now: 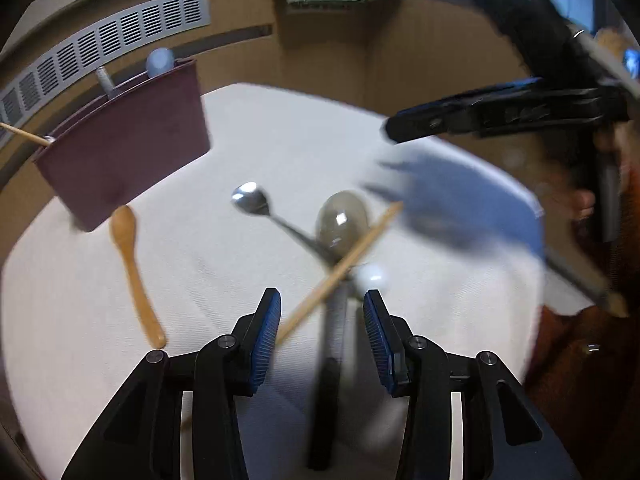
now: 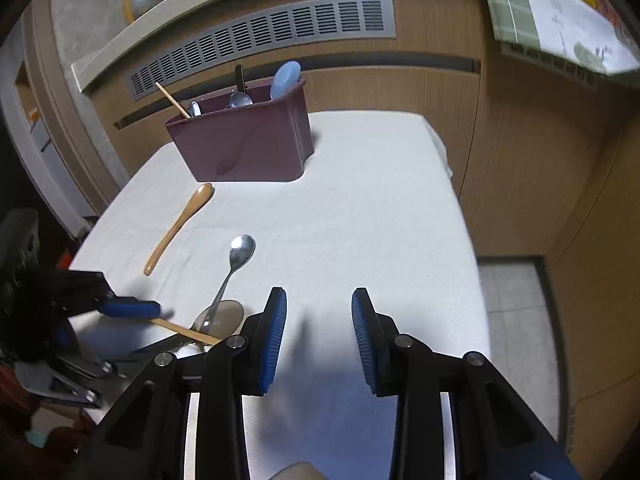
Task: Organize utensils
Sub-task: 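Grasp another wooden chopstick with the left gripper while the right gripper grasps the white-handled spoon, then lift the chopstick with the left gripper while the right gripper lifts the white-handled spoon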
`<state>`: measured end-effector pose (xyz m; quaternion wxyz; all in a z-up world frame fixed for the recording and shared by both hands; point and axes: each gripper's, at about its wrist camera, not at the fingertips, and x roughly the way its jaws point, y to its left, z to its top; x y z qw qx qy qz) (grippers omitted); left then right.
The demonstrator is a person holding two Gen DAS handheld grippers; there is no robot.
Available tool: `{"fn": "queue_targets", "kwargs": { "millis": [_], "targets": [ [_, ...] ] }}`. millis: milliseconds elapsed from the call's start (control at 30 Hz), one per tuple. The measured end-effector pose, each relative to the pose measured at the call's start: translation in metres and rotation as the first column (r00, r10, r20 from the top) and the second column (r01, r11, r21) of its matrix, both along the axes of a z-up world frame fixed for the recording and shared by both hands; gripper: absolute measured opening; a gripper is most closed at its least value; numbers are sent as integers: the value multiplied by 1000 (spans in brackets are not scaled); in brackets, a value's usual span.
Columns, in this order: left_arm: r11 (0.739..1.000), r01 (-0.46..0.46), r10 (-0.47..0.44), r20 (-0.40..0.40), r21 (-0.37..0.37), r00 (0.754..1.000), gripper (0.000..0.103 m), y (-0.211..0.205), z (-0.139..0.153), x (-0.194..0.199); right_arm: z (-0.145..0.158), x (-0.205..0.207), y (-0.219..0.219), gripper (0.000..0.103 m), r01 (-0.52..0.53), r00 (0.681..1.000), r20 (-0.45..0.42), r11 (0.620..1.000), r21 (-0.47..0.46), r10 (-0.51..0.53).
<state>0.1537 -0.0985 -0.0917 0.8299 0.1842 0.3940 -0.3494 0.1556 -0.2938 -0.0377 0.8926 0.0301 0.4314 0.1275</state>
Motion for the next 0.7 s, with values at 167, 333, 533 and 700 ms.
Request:
{"fn": "queue_targets", "kwargs": {
  "millis": [167, 333, 533, 700],
  "targets": [
    [977, -213, 212, -36, -25, 977, 44, 24, -2, 28, -3, -8, 14, 32, -87, 996, -15, 996, 38, 88],
    [873, -478, 465, -123, -101, 876, 44, 73, -3, 53, -10, -20, 45, 32, -193, 980, -38, 980, 39, 195],
    [775, -612, 587, -179, -157, 790, 44, 117, 1, 52, -26, -30, 94, 32, -288, 956, -68, 957, -40, 285],
    [765, -623, 592, -202, -163, 780, 44, 129, 1, 54, -37, -32, 121, 30, -285, 958, -65, 943, -170, 278]
  ]
}}
